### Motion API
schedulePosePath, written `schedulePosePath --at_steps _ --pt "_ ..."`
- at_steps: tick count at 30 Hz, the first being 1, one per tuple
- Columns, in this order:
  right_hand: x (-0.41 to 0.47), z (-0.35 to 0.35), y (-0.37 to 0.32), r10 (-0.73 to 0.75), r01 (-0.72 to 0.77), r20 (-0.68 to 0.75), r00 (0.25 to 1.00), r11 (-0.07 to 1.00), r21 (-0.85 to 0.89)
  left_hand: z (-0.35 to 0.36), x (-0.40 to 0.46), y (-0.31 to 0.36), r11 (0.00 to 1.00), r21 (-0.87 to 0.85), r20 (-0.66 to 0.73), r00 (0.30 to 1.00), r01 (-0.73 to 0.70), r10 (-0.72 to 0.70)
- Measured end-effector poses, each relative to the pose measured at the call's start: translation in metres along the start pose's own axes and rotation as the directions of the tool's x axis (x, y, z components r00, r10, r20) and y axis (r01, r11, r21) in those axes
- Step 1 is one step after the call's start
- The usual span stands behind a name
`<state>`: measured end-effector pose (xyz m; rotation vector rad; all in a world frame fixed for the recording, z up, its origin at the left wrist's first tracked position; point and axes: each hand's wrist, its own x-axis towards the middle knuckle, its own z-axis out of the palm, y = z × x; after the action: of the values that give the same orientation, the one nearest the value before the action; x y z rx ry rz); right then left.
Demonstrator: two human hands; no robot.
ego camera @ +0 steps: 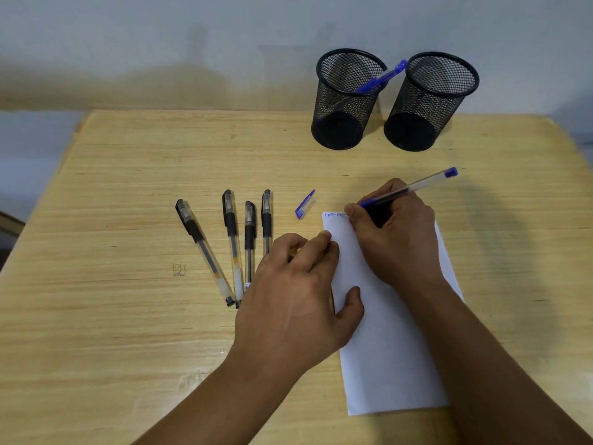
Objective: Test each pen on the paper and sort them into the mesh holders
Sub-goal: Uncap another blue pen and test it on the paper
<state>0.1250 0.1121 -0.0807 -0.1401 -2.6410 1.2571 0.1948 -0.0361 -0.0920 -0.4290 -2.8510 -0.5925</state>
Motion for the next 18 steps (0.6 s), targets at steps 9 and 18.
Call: schedulePosePath --at_steps 9,18 --pt "0.0001 0.002 -0.0001 0.009 -0.008 -0.029 1.0 0.999 0.037 -0.0002 -0.0008 -0.0006 1.0 -0.002 -0.01 1.0 -0.006 0.006" --pt "0.0001 0.0019 -0.0009 0.008 -0.008 -0.022 1.0 1.0 0.003 0.0011 -0.0012 -0.0001 1.0 -0.005 -0.016 1.0 0.003 -0.003"
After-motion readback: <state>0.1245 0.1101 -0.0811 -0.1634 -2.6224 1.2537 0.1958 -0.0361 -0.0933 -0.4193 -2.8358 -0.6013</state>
